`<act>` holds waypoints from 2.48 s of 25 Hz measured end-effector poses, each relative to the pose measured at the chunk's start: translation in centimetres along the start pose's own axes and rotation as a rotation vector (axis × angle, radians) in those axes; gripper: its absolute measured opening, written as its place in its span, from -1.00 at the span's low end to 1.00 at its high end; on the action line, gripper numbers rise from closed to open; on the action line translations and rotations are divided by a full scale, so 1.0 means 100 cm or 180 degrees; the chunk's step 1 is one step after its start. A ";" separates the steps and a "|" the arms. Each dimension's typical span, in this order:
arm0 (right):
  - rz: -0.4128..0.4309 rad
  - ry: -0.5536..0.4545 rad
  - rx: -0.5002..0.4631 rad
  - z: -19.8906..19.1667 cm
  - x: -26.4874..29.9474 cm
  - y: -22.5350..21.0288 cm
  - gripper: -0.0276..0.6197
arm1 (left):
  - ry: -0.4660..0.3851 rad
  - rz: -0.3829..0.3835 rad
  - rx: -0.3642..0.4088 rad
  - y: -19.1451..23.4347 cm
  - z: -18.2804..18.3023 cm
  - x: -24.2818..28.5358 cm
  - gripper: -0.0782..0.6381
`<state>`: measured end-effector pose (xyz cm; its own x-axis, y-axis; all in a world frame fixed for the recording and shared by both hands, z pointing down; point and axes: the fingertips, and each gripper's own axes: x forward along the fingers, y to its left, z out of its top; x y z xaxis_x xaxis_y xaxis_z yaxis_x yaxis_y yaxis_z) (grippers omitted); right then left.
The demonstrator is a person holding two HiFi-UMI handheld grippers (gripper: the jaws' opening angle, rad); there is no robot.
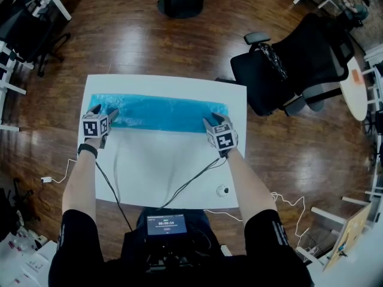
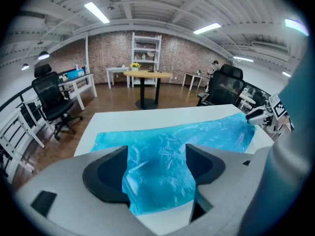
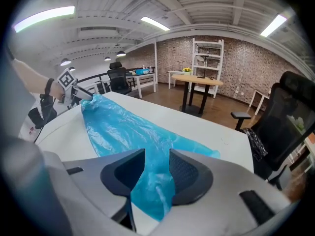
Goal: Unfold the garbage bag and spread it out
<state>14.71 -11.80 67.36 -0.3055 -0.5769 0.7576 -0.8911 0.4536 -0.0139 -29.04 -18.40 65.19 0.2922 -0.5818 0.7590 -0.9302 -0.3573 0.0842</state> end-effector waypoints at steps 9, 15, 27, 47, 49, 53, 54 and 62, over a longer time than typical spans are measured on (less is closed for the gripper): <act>0.0142 -0.0071 -0.0673 0.046 -0.011 0.010 -0.35 | -0.0113 -0.0324 0.0817 -0.052 0.048 -0.005 0.27; 0.0251 0.0094 -0.1214 0.053 -0.002 0.009 -0.35 | 0.0178 -0.0479 0.1728 -0.087 0.061 0.007 0.02; 0.0541 0.0244 -0.1520 0.071 0.027 0.011 -0.36 | 0.1034 -0.0652 0.3113 -0.091 0.019 0.070 -0.26; 0.0709 0.0553 -0.1782 0.048 0.058 0.024 -0.66 | 0.1117 -0.0702 0.3405 -0.095 0.003 0.082 -0.67; 0.0670 0.0516 -0.1820 0.048 0.057 0.025 -0.73 | 0.1055 -0.0697 0.3429 -0.098 0.006 0.079 -0.71; 0.0623 0.0476 -0.1769 0.043 0.055 0.022 -0.83 | 0.0947 -0.0644 0.3478 -0.100 0.011 0.076 -0.77; 0.0616 0.0459 -0.1750 0.042 0.054 0.021 -0.84 | 0.0921 -0.0625 0.3482 -0.101 0.012 0.076 -0.77; 0.0468 0.0155 -0.1859 0.061 0.034 0.027 -0.85 | 0.0476 -0.0514 0.3478 -0.113 0.039 0.059 -0.75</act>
<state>9.22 -16.64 65.90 -0.3834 -0.4545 0.8040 -0.5050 0.8321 0.2295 -15.95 -20.64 66.26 0.2939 -0.4029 0.8668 -0.1666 -0.9146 -0.3685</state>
